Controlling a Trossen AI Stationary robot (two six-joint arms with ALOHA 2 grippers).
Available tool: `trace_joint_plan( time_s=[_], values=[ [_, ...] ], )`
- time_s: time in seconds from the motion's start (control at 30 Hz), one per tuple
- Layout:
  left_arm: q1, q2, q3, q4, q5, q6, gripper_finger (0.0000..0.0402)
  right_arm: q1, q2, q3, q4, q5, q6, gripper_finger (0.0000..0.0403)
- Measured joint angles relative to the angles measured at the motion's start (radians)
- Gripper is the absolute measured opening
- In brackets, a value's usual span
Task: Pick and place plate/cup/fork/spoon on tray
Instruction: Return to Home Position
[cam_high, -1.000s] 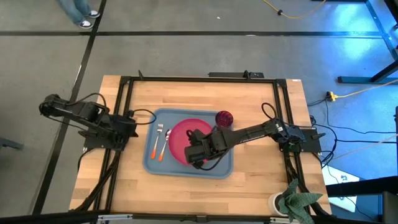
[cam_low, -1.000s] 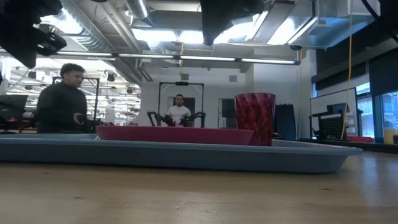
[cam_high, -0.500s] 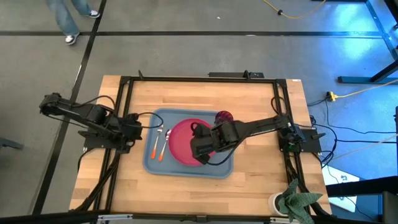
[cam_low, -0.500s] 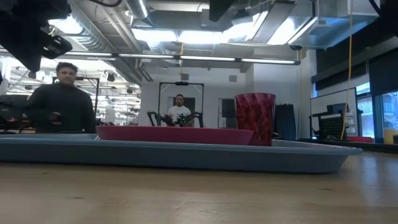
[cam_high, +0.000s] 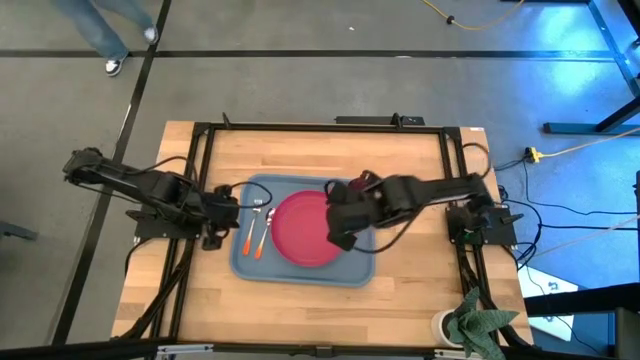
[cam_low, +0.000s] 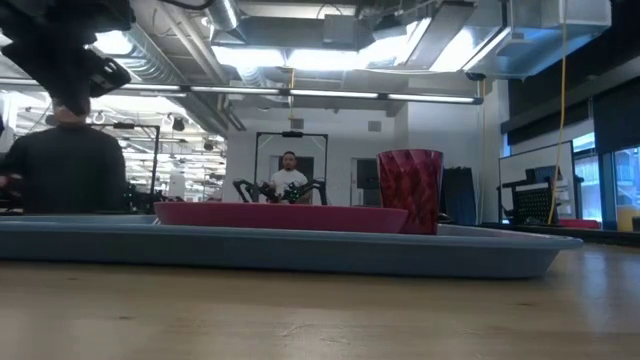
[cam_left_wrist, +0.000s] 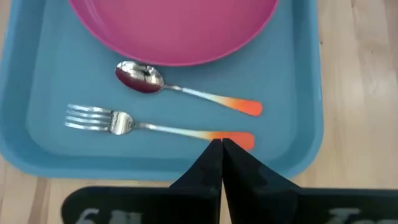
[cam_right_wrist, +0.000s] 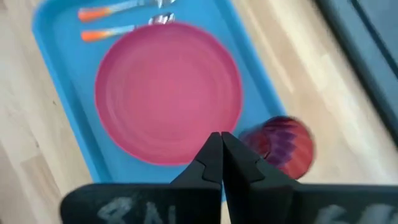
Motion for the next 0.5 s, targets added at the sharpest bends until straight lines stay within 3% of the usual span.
trace_joint_plan(
  time_s=[0.23,0.5],
  values=[
    [0.000,0.030,0.000,0.044,0.000,0.001,0.0000,-0.001,-0.139,0.001,0.003,0.024,-0.071,0.0000],
    [0.001,0.032,0.000,0.051,-0.007,0.000,0.0000,-0.001,-0.274,0.001,-0.001,-0.027,-0.178,0.0000]
  ],
)
